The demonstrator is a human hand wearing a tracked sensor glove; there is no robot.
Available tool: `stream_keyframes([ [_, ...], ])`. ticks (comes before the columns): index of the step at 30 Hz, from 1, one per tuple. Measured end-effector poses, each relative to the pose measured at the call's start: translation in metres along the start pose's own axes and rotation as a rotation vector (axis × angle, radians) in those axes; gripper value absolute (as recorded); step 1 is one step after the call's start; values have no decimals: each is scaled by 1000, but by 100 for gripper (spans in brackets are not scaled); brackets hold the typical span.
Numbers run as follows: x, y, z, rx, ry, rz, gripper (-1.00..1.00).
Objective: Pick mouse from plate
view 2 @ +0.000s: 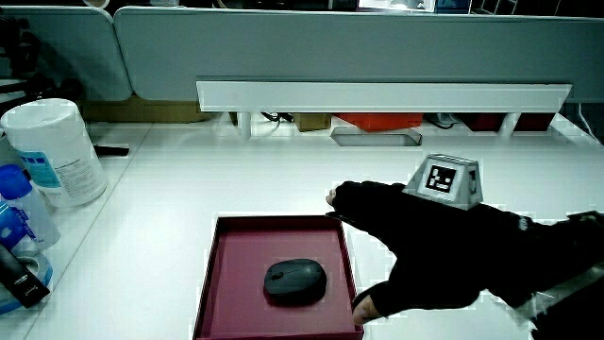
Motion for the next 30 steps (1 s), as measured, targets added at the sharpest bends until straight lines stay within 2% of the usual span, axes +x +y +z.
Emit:
stream_keyframes([
  [12, 23, 59, -16, -61, 73, -62, 0],
  [19, 39, 85, -38, -89, 125, -84, 0],
  [20, 44, 89, -44, -96, 136, -103, 0],
  [24, 53, 102, -57, -109, 130, -144, 0],
  [26, 52, 108, -59, -107, 137, -148, 0],
  [28, 49, 115, -63, -115, 91, -166, 0],
  [29, 49, 119, -65, -126, 103, -165, 0],
  [30, 47, 120, -64, -115, 97, -162, 0],
])
